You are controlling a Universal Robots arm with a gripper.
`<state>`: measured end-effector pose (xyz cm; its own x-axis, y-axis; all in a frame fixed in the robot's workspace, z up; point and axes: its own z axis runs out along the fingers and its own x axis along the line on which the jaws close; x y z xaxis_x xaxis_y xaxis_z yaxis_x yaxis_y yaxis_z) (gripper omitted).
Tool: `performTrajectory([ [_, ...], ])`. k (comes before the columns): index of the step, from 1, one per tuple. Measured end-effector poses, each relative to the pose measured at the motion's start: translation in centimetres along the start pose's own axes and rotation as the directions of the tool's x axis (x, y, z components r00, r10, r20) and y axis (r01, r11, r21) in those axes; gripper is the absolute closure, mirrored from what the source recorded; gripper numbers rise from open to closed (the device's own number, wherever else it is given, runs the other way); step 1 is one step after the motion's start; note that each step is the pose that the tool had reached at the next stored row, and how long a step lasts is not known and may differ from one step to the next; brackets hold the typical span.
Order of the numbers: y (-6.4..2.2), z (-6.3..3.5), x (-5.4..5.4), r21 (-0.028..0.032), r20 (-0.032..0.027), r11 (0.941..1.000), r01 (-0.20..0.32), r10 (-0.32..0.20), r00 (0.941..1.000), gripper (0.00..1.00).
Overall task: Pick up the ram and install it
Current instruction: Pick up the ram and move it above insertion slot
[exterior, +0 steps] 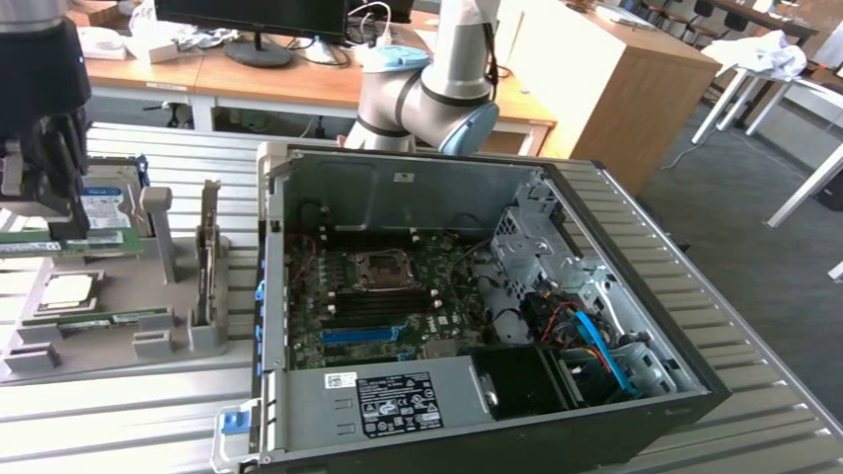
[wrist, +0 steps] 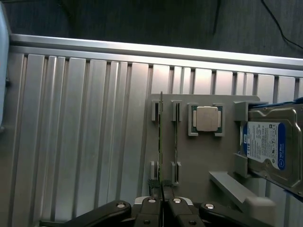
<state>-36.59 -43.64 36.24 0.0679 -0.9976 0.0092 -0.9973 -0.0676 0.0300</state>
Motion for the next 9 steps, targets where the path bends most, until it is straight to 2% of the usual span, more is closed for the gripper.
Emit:
performTrajectory([
  [9,0.00,-1.93,0.0,0.0000,0.0000,1.0000,0.000,0.000,1.0000,0.88],
])
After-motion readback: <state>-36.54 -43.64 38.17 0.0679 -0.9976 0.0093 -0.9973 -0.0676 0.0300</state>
